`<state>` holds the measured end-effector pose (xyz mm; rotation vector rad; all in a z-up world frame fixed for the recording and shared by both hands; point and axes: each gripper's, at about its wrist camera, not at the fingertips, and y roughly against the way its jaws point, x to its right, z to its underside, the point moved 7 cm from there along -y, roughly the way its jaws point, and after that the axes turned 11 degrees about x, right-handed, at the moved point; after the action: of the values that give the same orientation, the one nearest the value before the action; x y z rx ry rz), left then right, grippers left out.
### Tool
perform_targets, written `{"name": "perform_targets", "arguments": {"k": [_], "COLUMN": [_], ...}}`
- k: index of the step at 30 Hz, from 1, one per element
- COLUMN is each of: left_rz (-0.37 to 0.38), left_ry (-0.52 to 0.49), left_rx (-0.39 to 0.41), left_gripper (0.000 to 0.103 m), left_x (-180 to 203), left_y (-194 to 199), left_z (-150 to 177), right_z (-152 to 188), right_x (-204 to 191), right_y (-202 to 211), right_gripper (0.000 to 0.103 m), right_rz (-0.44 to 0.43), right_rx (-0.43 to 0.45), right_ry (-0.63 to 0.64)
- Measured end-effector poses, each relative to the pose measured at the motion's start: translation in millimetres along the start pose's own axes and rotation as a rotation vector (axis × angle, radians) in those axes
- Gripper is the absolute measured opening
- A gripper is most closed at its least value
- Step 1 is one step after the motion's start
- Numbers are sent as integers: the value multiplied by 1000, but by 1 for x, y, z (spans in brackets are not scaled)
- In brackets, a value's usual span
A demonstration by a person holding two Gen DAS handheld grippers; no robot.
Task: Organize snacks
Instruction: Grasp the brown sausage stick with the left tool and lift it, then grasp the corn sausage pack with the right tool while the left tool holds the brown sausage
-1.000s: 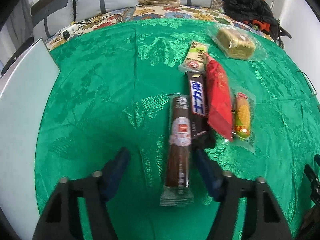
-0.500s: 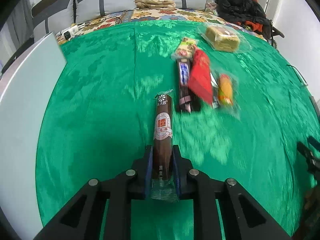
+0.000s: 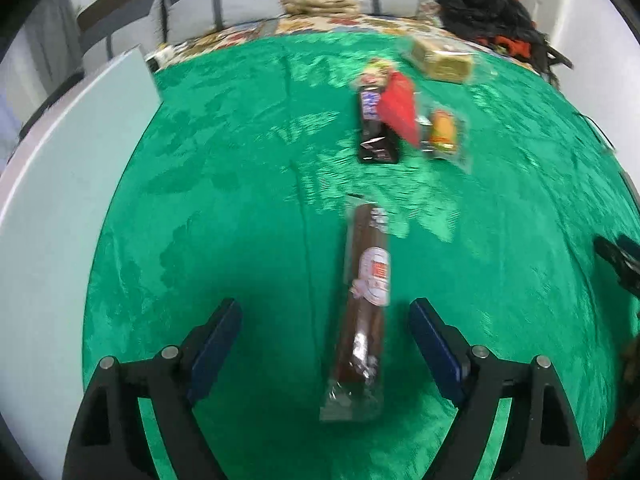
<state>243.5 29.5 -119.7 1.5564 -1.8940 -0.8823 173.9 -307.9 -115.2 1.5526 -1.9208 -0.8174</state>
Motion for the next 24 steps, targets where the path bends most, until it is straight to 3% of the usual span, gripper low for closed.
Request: {"name": "perform_targets", "arguments": {"k": [6, 13, 18, 24], "left_rz": [-51, -60, -84, -84], "left_ry": [85, 76, 104, 112], "left_rx": [64, 121, 118, 111], "left_gripper": [87, 91, 100, 103], "left_x": [-32, -40, -45, -46], "left_y": [-5, -3, -7, -9], "left_z": [0, 3, 1, 2], "right_z": [0, 0, 0, 0], "right_x": [0, 0, 0, 1], "right_y": [0, 0, 0, 0], "right_gripper": [92, 92, 92, 92], "right_rz": [0, 0, 0, -1], "right_rx": [0, 0, 0, 0], "right_ry": [0, 0, 0, 0]}}
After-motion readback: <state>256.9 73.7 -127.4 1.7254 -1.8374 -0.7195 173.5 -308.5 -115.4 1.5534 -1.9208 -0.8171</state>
